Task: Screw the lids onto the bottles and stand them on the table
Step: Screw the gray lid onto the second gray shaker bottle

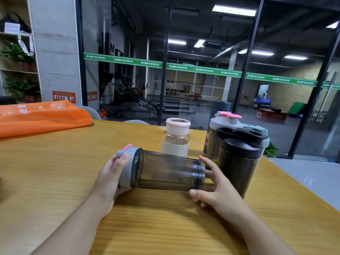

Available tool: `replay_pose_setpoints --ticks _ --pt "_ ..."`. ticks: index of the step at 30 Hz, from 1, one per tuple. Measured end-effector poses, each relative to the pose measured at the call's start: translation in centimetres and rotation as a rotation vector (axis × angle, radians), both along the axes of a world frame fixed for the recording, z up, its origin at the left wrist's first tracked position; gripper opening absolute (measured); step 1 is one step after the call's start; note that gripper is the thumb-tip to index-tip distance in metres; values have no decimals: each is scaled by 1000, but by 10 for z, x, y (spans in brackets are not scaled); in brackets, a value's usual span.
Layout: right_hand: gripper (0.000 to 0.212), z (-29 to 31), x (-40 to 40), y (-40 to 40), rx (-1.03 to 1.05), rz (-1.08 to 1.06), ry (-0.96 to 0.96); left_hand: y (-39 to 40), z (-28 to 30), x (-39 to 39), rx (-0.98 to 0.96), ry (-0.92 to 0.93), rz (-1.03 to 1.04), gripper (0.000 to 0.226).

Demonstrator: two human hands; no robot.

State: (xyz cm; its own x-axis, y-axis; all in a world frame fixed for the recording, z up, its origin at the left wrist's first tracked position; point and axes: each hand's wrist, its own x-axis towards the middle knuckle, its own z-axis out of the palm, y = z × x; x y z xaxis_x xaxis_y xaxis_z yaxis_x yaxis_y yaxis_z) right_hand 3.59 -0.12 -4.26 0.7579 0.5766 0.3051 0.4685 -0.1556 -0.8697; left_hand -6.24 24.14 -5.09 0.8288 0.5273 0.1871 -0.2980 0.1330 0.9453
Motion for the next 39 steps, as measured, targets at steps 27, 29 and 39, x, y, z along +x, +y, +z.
replay_pose_setpoints --ticks 27,29,39 --pt "74 3 -3 3 -239 -133 147 -2 2 -2 31 -11 -55 68" --pt "64 2 -4 3 -192 -114 131 -1 1 -1 9 -15 -36 66" --pt "94 2 -6 -1 -32 84 -48 -1 2 -1 3 15 -30 62"
